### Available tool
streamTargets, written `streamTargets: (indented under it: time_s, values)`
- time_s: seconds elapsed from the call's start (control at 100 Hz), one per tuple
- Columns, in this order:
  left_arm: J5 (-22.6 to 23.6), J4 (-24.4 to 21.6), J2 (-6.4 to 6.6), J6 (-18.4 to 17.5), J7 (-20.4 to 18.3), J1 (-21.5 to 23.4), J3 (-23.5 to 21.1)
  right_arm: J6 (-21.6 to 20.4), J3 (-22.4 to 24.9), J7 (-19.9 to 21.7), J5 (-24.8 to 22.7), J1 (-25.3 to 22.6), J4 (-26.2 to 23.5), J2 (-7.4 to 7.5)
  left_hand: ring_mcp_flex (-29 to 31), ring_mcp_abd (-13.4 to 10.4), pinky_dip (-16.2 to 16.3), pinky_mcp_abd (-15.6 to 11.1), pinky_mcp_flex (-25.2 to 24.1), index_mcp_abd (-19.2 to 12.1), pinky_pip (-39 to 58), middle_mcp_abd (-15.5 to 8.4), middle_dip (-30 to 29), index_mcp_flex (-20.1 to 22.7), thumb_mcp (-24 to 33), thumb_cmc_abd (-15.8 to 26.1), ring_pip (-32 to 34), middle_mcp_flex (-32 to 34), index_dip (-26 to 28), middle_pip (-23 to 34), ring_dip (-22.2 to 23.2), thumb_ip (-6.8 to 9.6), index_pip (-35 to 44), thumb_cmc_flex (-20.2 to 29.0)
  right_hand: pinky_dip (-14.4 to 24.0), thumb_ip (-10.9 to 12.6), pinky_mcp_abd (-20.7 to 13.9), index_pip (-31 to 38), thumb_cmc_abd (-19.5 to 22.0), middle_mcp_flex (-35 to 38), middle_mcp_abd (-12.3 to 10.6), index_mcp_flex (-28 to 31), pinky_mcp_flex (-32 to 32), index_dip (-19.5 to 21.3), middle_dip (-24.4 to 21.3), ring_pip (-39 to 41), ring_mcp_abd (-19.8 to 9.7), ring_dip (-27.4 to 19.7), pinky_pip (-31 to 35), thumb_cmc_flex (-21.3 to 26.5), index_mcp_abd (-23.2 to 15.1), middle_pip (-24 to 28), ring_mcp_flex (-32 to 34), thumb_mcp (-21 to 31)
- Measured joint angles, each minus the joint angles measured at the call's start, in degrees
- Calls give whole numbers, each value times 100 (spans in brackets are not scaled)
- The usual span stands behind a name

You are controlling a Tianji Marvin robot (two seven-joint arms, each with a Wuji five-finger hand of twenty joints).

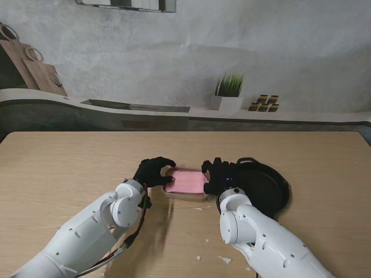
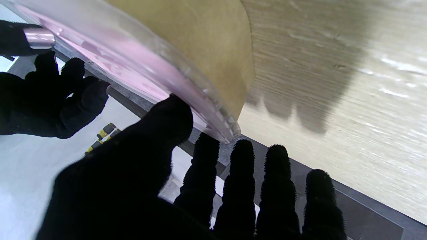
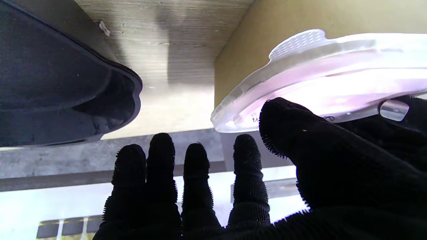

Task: Load dumplings into a food container

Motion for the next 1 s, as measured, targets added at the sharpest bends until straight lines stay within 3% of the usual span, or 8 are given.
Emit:
streamTargets:
  time_s: [0.31,0.68,0.84,1.0]
  values:
    - [141,1,36,-27,-4,-25,42,218,-63,340,-88,-4,-148,34,-65,-58,-137,-1,-2,6,70,-10,0,0,10,0,8,-68,0,13,-1,0,0,-4,10,18,-45,0,122,-35,-4,5,-83,0,-89,-60,-52,-84,-134,-28,12,-25,-69,136]
    - [326,23,69,-10,-11,-62,111,217,-95,649,-126,-9,-275,114,-287,-61,-212,-1,-18,100,80,-23,-1,-95,244,0,8,-348,0,14,-1,0,-84,-298,27,37,-45,-144,125,-35,-66,66,-143,-1,-172,-125,-62,-148,-255,-24,826,-163,-76,143]
    - [512,-2,110,-15,-34,-58,113,302,-137,901,-187,4,-382,172,-507,-62,-212,15,-94,127,77,-23,0,-212,255,0,-68,-586,-2,13,-1,0,-84,-530,29,44,-46,-466,125,-36,-66,113,-152,-338,-232,-206,-62,-159,-319,-79,972,-293,-84,146]
    - [756,-42,173,-60,-38,-50,112,372,-207,957,-241,39,-402,207,-650,-62,188,107,-160,142,-169,-23,-1,-250,218,0,-135,-718,-61,-46,-1,0,-208,-696,29,48,-46,-558,125,-36,-66,25,-164,-568,-301,-236,-62,-205,-415,-108,1101,-466,-142,159]
